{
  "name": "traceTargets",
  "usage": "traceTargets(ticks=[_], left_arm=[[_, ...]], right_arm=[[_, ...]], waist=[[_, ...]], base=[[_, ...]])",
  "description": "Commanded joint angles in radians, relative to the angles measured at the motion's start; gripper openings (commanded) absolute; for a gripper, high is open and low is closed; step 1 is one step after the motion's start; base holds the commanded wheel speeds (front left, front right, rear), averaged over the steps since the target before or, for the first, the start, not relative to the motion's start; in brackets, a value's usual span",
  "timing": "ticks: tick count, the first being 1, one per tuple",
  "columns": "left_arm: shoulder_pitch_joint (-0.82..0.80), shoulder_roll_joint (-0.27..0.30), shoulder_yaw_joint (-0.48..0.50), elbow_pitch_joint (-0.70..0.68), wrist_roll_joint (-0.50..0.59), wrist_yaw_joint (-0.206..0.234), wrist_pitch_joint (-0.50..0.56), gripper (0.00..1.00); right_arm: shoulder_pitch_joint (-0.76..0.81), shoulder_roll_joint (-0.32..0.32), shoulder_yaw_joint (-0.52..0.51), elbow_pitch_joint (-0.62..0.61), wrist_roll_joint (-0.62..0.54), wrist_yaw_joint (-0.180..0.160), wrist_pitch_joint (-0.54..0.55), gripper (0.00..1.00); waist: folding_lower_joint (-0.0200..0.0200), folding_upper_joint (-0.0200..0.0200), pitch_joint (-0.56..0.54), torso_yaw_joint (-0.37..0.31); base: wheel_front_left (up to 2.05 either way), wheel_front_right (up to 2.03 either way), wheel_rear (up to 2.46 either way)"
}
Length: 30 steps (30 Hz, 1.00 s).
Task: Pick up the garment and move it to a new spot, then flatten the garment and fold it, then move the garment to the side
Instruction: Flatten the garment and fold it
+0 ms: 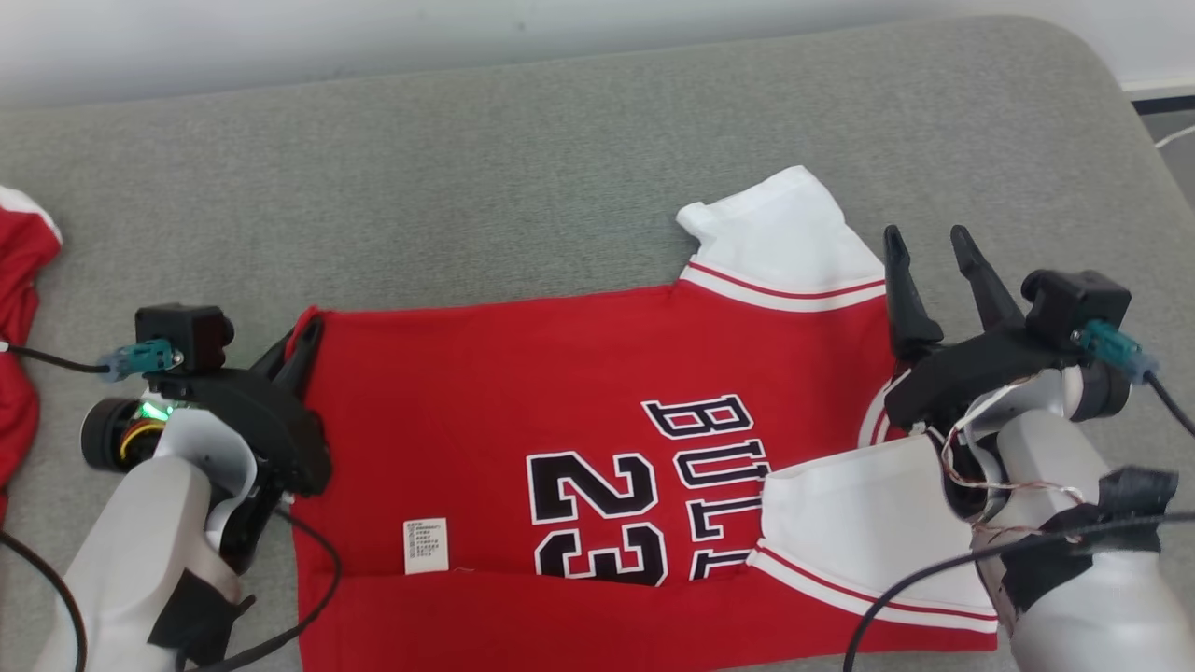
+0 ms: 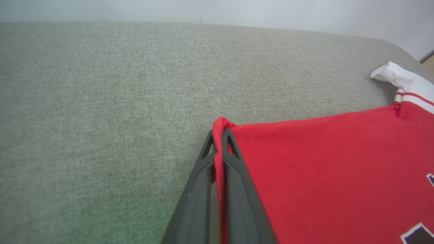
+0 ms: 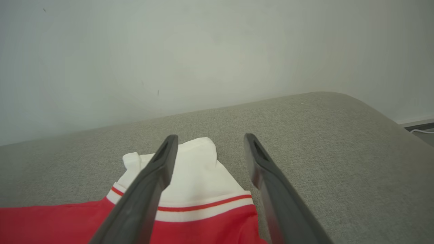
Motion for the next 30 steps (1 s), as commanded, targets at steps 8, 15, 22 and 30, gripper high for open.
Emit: traceTargets(ticks=[8, 15, 22, 30], left_arm=[[0.006, -0.025, -0.047, -0.157, 0.045, 0.023, -0.072, 0.00], [0.037, -0.042, -0.075, -0.297, 0.057, 0.045, -0.059, 0.00], [0.050, -0.063, -0.107, -0.386, 0.067, 0.060, -0.046, 0.00], [0.041, -0.068, -0.119, -0.421, 0.069, 0.069, -0.043, 0.00]], right_arm=[[-0.176, -0.057, 0.012, 0.183, 0.053, -0.001, 0.126, 1.00], [-0.333, -0.082, 0.023, 0.356, 0.083, -0.001, 0.192, 1.00], [-0.450, -0.114, 0.019, 0.512, 0.096, -0.001, 0.200, 1.00], [-0.512, -0.117, 0.023, 0.620, 0.085, -0.001, 0.204, 0.99]], waist=[[0.0000, -0.0001, 0.046, 0.090], [0.0000, -0.0001, 0.107, 0.149], [0.0000, -0.0001, 0.155, 0.205], [0.0000, -0.0001, 0.178, 0.225]], base=[[0.00, 0.00, 0.00], [0.00, 0.00, 0.00], [0.00, 0.00, 0.00], [0.00, 0.00, 0.00]])
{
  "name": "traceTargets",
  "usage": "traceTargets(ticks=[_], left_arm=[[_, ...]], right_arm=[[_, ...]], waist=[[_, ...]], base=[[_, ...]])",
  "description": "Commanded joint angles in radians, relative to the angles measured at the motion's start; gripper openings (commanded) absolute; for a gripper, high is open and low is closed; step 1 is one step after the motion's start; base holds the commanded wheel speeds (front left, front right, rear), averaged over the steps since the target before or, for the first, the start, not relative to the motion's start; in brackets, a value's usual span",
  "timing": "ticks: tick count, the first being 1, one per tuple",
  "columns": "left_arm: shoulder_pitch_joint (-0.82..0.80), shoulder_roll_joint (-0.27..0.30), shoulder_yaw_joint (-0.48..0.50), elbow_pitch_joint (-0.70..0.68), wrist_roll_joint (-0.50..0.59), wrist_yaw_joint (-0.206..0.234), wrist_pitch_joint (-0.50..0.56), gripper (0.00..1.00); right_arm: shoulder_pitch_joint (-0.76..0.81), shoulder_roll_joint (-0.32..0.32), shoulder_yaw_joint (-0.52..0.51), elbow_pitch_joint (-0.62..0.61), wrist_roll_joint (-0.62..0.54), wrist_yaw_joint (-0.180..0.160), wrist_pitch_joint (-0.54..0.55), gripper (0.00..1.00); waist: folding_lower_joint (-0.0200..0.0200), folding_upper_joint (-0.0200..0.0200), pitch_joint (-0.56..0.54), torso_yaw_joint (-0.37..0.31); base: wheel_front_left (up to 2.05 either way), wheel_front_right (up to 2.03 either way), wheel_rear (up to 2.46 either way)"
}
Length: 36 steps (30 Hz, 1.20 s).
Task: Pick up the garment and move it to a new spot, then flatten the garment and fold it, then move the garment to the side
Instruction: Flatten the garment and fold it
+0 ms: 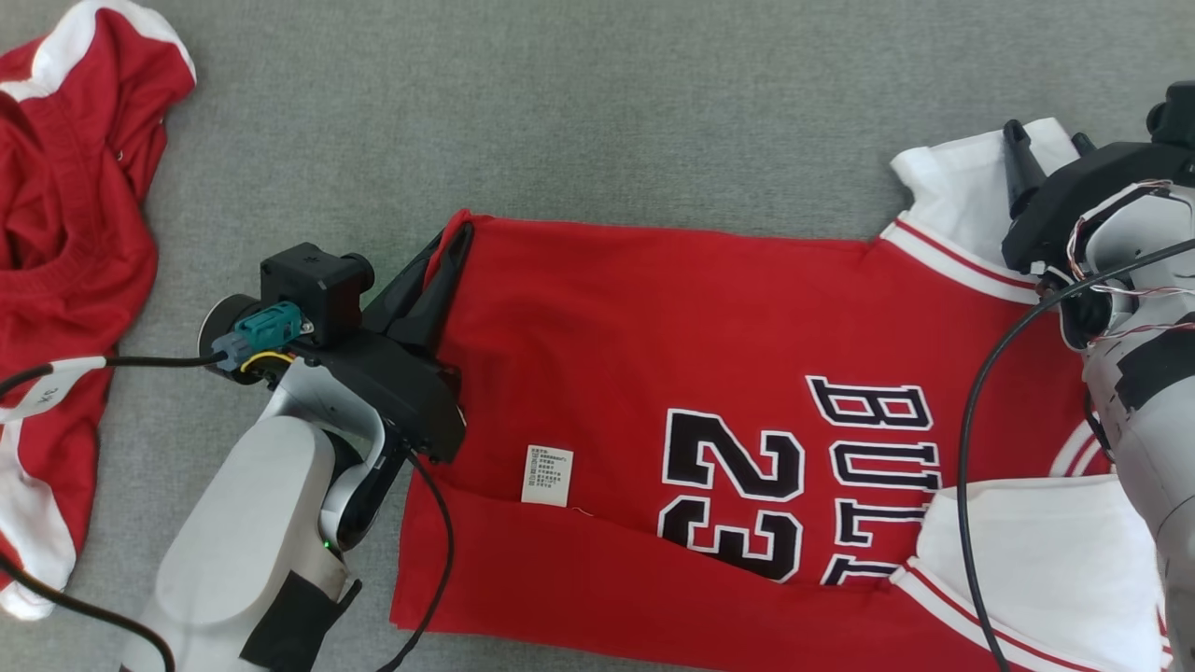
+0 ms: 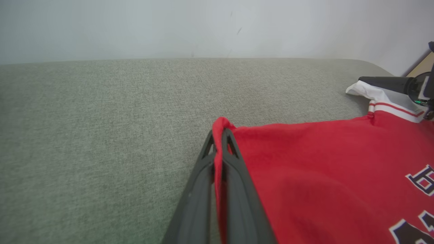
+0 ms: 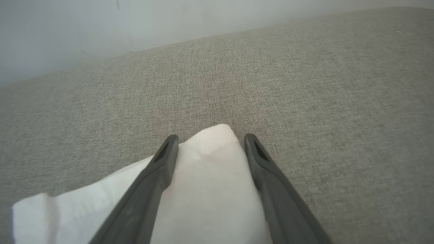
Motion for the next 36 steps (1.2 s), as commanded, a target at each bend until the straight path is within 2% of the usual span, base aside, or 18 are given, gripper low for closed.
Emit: traceTargets(ticks=[1, 2, 3, 4, 6, 13, 17, 25, 30, 36], left_arm=[[0.009, 0.001, 0.000, -0.005, 0.006, 0.002, -0.001, 0.00], [0.008, 0.000, -0.002, -0.008, 0.007, 0.003, 0.000, 0.00], [0.008, -0.001, -0.004, -0.009, 0.006, 0.004, -0.001, 0.00], [0.008, -0.001, -0.005, -0.009, 0.005, 0.004, -0.002, 0.00], [0.010, 0.001, -0.006, -0.006, 0.002, 0.005, -0.006, 0.00], [0.041, 0.014, 0.013, 0.013, -0.018, 0.013, -0.033, 0.00], [0.073, 0.026, 0.021, 0.025, -0.031, 0.018, -0.046, 0.00], [0.148, 0.042, 0.037, 0.036, -0.049, 0.032, -0.076, 0.00], [0.205, 0.054, 0.046, 0.026, -0.062, 0.042, -0.092, 0.00], [0.259, 0.054, 0.034, 0.004, -0.062, 0.054, -0.104, 0.00]], right_arm=[[-0.009, -0.004, 0.001, 0.007, -0.006, -0.001, 0.001, 0.95], [-0.014, -0.007, -0.003, 0.015, -0.009, -0.001, -0.001, 0.92], [-0.015, -0.009, -0.005, 0.024, -0.013, -0.001, 0.000, 0.50], [-0.013, -0.008, -0.007, 0.031, -0.018, -0.001, -0.004, 0.40], [-0.013, -0.005, -0.009, 0.039, -0.028, -0.001, -0.017, 0.00], [0.008, 0.003, -0.008, 0.044, -0.051, -0.001, -0.117, 0.00], [0.041, 0.012, -0.001, -0.004, -0.026, -0.001, -0.183, 0.00], [0.228, -0.002, 0.035, -0.248, 0.091, -0.001, -0.214, 0.00], [0.379, -0.027, 0.057, -0.454, 0.184, -0.001, -0.214, 0.00], [0.561, -0.074, 0.074, -0.642, 0.281, -0.001, -0.214, 0.00]], waist=[[-0.0001, -0.0001, 0.012, 0.011], [-0.0001, -0.0001, 0.014, 0.013], [-0.0001, -0.0001, 0.016, 0.015], [-0.0001, -0.0001, 0.016, 0.016], [-0.0001, -0.0001, 0.015, 0.015], [-0.0001, -0.0001, -0.025, -0.011], [-0.0001, -0.0001, -0.056, -0.029], [-0.0001, -0.0001, -0.141, -0.067], [-0.0001, -0.0001, -0.190, -0.090], [-0.0001, -0.0001, -0.226, -0.096]], base=[[0.00, 0.00, 0.00], [0.00, 0.00, 0.00], [0.00, 0.00, 0.00], [0.00, 0.00, 0.00], [0.00, 0.00, 0.00], [0.00, 0.00, 0.00], [0.00, 0.00, 0.00], [0.00, 0.00, 0.00], [0.00, 0.00, 0.00], [0.00, 0.00, 0.00]])
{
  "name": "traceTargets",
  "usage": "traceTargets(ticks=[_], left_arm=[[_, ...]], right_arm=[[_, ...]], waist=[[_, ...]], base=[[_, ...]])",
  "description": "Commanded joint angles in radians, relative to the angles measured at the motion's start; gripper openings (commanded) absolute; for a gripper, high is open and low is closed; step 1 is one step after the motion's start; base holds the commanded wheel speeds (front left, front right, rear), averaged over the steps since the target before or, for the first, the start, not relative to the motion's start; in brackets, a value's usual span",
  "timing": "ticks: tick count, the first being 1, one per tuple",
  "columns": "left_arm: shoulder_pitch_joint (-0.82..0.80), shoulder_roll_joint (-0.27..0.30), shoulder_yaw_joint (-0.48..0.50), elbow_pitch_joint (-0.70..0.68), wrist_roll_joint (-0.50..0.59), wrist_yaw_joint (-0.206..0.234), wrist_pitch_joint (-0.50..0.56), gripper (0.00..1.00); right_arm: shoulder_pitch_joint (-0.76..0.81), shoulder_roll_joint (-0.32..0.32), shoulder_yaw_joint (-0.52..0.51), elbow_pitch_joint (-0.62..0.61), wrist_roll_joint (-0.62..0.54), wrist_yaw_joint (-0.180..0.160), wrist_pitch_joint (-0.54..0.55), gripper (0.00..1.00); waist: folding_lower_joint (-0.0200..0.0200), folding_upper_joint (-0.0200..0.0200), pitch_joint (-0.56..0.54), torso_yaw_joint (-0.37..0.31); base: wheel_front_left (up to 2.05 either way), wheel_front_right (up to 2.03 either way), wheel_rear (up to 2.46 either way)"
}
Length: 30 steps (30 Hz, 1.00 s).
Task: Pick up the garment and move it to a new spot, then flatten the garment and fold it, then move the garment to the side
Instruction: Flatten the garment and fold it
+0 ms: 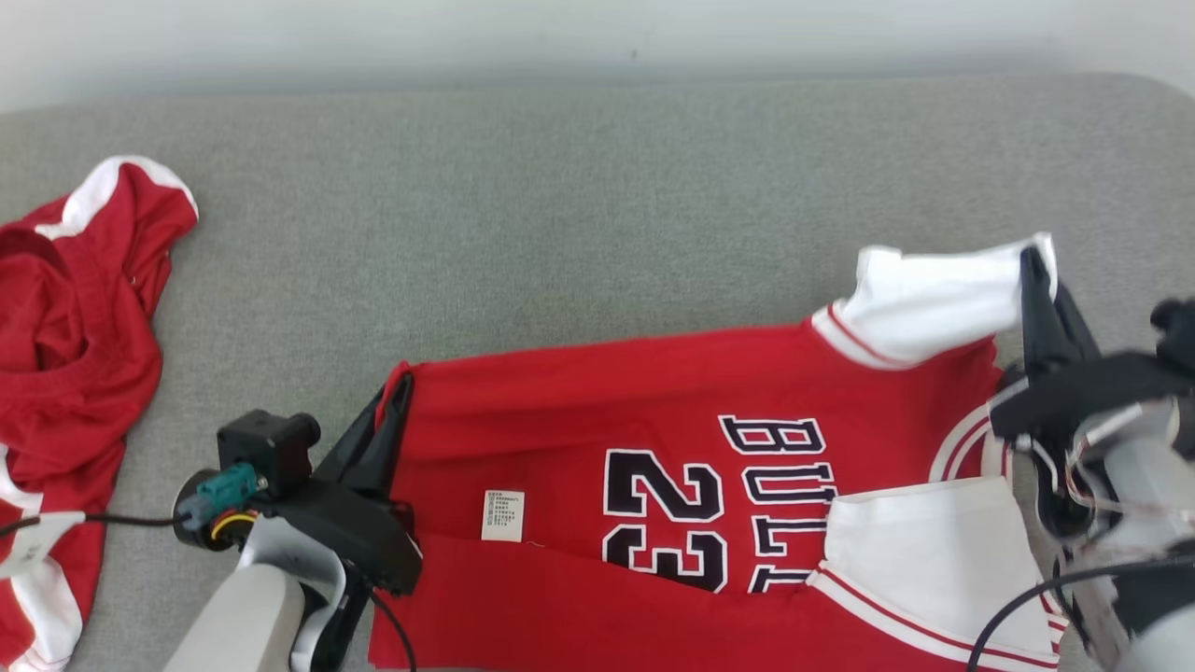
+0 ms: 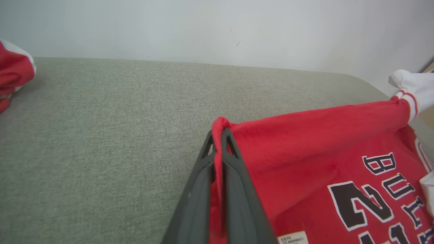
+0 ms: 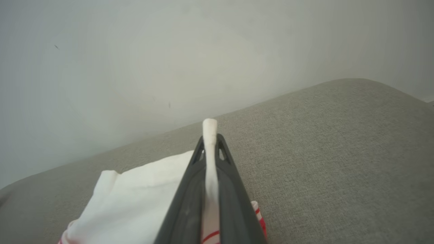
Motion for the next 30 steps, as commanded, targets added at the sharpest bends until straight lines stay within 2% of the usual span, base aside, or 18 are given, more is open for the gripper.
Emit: traceTargets(ticks=[1, 5, 17, 30], left_arm=[[0.030, 0.008, -0.005, -0.009, 0.005, 0.006, -0.010, 0.00], [0.060, 0.015, -0.020, -0.020, 0.030, 0.021, -0.034, 0.00], [0.138, 0.008, -0.088, -0.034, 0.093, 0.041, -0.110, 0.00], [0.174, 0.007, -0.110, 0.043, 0.104, 0.047, -0.169, 0.00]], right_arm=[[0.062, -0.014, 0.002, -0.059, 0.030, -0.001, -0.004, 0.00], [0.165, -0.031, 0.007, -0.174, 0.074, -0.001, -0.004, 0.00], [0.431, -0.067, -0.034, -0.371, 0.154, -0.001, -0.001, 0.00], [0.615, -0.081, -0.068, -0.478, 0.106, -0.001, 0.053, 0.00]], waist=[[0.0002, 0.0001, -0.027, -0.013], [0.0002, 0.0001, -0.041, -0.015], [0.0002, 0.0001, -0.086, 0.015], [0.0002, 0.0001, -0.110, 0.002]], base=[[0.00, 0.00, 0.00], [0.00, 0.00, 0.00], [0.00, 0.00, 0.00], [0.00, 0.00, 0.00]])
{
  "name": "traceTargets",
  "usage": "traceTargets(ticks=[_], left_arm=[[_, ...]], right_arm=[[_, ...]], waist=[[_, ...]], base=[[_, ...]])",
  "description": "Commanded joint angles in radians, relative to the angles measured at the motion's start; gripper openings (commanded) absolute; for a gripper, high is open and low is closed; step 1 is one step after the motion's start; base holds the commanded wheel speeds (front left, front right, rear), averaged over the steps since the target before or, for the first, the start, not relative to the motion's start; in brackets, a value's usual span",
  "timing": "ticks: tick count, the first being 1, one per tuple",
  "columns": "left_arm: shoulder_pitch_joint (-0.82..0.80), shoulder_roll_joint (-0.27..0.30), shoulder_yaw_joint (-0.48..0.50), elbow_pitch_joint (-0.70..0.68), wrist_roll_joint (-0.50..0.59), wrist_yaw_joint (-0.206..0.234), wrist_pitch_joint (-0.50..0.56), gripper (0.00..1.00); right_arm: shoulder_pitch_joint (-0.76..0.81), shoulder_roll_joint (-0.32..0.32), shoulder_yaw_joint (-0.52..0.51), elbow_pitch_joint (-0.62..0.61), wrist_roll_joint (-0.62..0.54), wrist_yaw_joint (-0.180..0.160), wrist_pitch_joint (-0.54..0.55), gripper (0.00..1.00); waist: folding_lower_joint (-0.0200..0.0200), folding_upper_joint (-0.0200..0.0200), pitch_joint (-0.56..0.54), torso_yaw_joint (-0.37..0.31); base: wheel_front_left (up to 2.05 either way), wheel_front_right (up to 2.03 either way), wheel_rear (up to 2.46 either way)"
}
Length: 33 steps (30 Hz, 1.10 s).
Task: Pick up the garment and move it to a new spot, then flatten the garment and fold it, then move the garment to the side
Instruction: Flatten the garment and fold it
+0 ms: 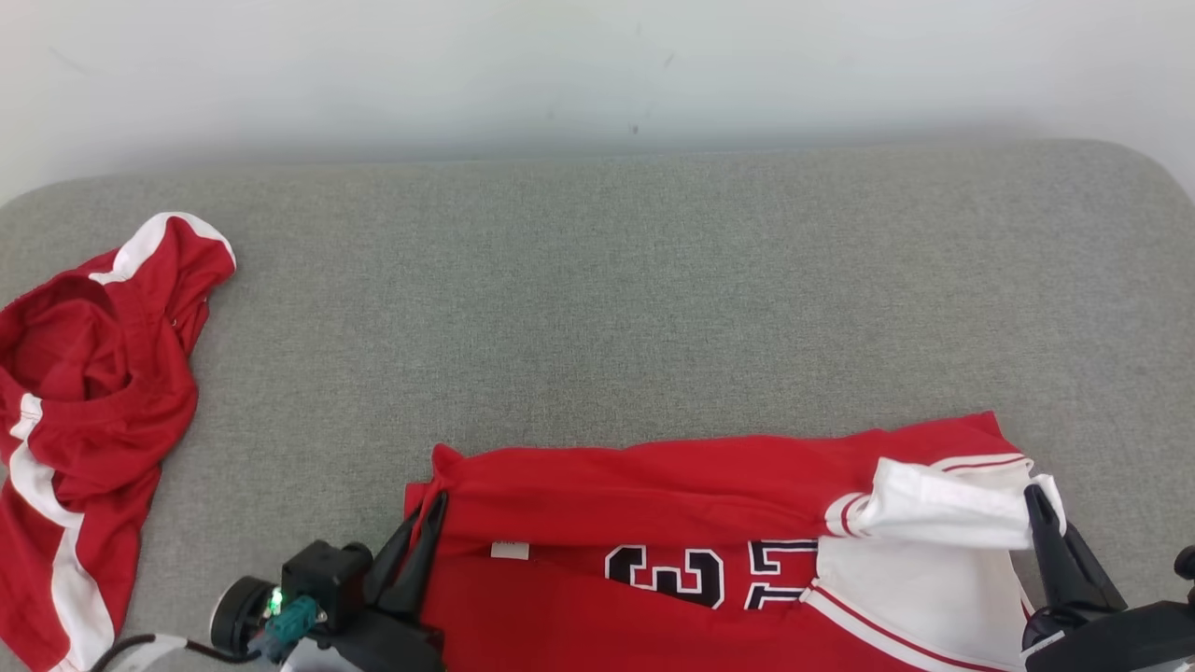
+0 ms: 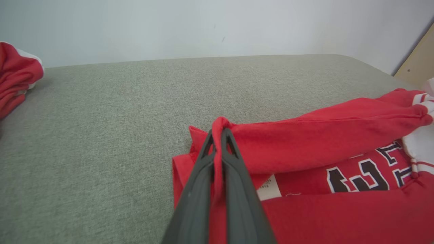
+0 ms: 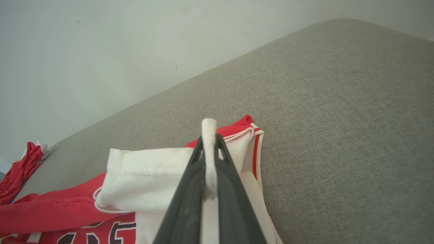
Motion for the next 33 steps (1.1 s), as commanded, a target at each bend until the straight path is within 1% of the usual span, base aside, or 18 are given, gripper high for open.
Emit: traceTargets(ticks=[1, 5, 6, 7, 8, 9, 13, 22, 25, 28, 33], left_arm=[[0.029, 0.005, -0.003, 0.012, 0.003, 0.004, -0.009, 0.00], [0.034, 0.005, -0.009, 0.035, 0.010, 0.012, -0.022, 0.00], [0.035, 0.006, -0.009, 0.038, 0.016, 0.018, -0.024, 0.06], [0.036, 0.006, -0.010, 0.041, 0.020, 0.019, -0.027, 0.53], [0.038, 0.004, -0.008, 0.043, 0.021, 0.024, -0.031, 0.89], [0.043, 0.002, -0.006, 0.046, 0.018, 0.026, -0.033, 1.00], [0.055, -0.007, 0.009, 0.039, 0.006, 0.035, -0.041, 1.00], [0.133, -0.017, 0.065, -0.060, 0.006, 0.084, -0.049, 1.00], [0.171, -0.019, 0.093, -0.111, 0.021, 0.106, -0.049, 1.00], [0.204, -0.023, 0.124, -0.160, 0.042, 0.126, -0.049, 1.00], [0.253, -0.032, 0.166, -0.217, 0.071, 0.149, -0.050, 1.00]], right_arm=[[0.015, -0.001, -0.001, -0.002, -0.015, -0.001, 0.007, 0.00], [0.045, 0.028, -0.011, -0.011, -0.028, -0.001, 0.025, 0.00], [0.050, 0.033, -0.013, -0.012, -0.030, -0.001, 0.031, 0.00], [0.056, 0.035, -0.017, -0.015, -0.034, -0.001, 0.031, 0.25], [0.062, 0.040, -0.025, -0.016, -0.037, -0.001, 0.031, 0.67], [0.069, 0.046, -0.029, -0.018, -0.036, -0.001, 0.032, 1.00], [0.088, 0.056, -0.056, -0.031, -0.052, -0.001, 0.030, 1.00], [0.134, 0.068, -0.128, -0.097, -0.070, -0.001, 0.017, 1.00], [0.149, 0.069, -0.161, -0.096, -0.101, -0.001, 0.030, 1.00], [0.143, 0.088, -0.196, -0.090, -0.136, -0.001, 0.053, 1.00], [0.116, 0.127, -0.258, -0.036, -0.196, -0.001, 0.121, 1.00]], waist=[[0.0001, 0.0001, -0.007, -0.003], [0.0001, 0.0001, -0.021, -0.001], [0.0001, 0.0001, -0.024, 0.000], [0.0001, 0.0001, -0.027, 0.001], [0.0001, 0.0001, -0.030, 0.002], [0.0001, 0.0001, -0.033, 0.003], [0.0001, 0.0001, -0.041, 0.005], [0.0001, 0.0001, -0.057, 0.018], [0.0001, 0.0001, -0.064, 0.025], [0.0001, 0.0001, -0.072, 0.032], [0.0001, 0.0001, -0.078, 0.045]], base=[[0.00, 0.00, 0.00], [0.00, 0.00, 0.00], [0.00, 0.00, 0.00], [0.00, 0.00, 0.00], [0.00, 0.00, 0.00], [0.00, 0.00, 0.00], [0.00, 0.00, 0.00], [0.00, 0.00, 0.00], [0.00, 0.00, 0.00], [0.00, 0.00, 0.00], [0.00, 0.00, 0.00]])
